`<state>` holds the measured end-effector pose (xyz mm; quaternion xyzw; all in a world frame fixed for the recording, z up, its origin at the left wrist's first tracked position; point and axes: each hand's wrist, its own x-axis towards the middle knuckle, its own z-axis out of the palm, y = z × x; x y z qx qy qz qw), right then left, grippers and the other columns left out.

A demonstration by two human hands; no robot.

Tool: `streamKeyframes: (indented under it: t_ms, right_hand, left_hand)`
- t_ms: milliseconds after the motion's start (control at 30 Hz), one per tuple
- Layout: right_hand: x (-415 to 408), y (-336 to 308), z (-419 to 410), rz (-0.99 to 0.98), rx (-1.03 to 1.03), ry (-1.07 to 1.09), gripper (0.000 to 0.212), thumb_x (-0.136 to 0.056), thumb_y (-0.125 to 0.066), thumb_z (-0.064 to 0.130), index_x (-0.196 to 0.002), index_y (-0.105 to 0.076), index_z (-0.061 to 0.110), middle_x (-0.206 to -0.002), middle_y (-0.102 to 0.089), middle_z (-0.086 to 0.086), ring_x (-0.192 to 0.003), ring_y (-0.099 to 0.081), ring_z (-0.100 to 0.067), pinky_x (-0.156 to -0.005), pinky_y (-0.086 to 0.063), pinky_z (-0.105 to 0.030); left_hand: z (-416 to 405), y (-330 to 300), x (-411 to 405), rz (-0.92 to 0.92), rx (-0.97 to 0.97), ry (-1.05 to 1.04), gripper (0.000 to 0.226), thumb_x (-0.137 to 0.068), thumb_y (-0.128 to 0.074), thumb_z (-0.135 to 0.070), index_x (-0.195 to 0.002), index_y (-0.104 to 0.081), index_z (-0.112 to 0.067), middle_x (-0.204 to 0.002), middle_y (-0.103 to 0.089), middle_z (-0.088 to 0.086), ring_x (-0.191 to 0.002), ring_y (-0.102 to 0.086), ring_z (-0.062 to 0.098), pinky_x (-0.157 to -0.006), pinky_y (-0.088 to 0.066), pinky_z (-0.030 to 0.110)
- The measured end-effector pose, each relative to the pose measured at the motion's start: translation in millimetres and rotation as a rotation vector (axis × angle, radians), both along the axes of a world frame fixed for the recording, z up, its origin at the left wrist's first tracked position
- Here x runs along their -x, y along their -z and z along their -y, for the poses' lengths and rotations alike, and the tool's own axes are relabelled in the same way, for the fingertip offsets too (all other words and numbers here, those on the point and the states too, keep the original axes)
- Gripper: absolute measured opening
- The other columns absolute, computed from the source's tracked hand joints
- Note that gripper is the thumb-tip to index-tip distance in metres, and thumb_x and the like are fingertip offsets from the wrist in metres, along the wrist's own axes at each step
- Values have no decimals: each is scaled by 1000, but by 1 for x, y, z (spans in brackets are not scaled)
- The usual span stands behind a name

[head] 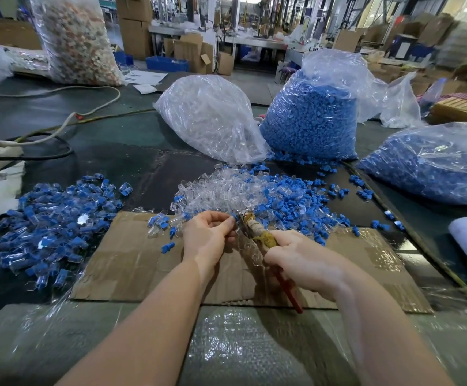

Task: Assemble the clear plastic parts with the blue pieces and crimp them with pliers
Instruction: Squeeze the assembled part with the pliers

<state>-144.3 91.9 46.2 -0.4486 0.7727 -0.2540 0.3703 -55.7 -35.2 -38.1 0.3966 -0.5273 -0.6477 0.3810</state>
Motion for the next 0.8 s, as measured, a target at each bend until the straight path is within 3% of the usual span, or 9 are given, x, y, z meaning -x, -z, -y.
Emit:
streamKeyframes:
  t_ms: [200,367,533,633,700,800]
  right_hand:
    - [-4,-2,1,-91,-22,-55,15,-88,-42,8,-76,-46,16,-82,-50,-5,-66,-44,-15,-59,-35,-30]
    - [-7,2,3,-196,-41,-47,15,-93,-40,14,-80,-44,21,-90,-49,3,-68,-46,-9,-53,-32,-22]
    - [-7,11,7,-256,-59,-18,12,-94,-40,13,-88,-48,21,-90,-51,4,-77,-51,-11,-60,-38,-26]
    - [-6,15,7,-276,-42,-15,14,-92,-42,13,-82,-47,22,-88,-50,4,-76,-51,-12,-63,-39,-27]
    - [-7,17,5,-202,-3,-2,16,-90,-45,12,-77,-48,21,-81,-51,4,-68,-50,-11,-57,-37,-25]
    - [-9,18,-1,109,133,135,18,-80,-50,2,-85,-60,16,-69,-59,-4,-57,-54,-16,-52,-41,-27]
  left_hand:
    - [2,-2,-2,-18,-24,15,11,-88,-59,-2,-81,-62,-10,-52,-63,-4,-44,-57,5,-40,-45,19]
    - [0,-3,-3,-47,-49,22,12,-87,-59,0,-80,-61,-9,-51,-63,-3,-42,-56,5,-39,-45,17]
    - [-1,-4,-4,-54,-60,22,12,-87,-58,1,-80,-61,-9,-54,-63,-2,-43,-57,5,-40,-45,17]
    - [-1,-5,-2,-50,-63,19,11,-87,-58,0,-81,-61,-8,-57,-63,0,-43,-57,5,-39,-44,18]
    - [-1,-4,-2,-48,-68,12,9,-88,-59,-1,-83,-62,-8,-61,-64,2,-45,-58,5,-40,-45,18]
    - [0,-3,-2,-51,-66,2,6,-88,-59,-3,-84,-62,-8,-65,-64,4,-46,-57,6,-41,-46,18]
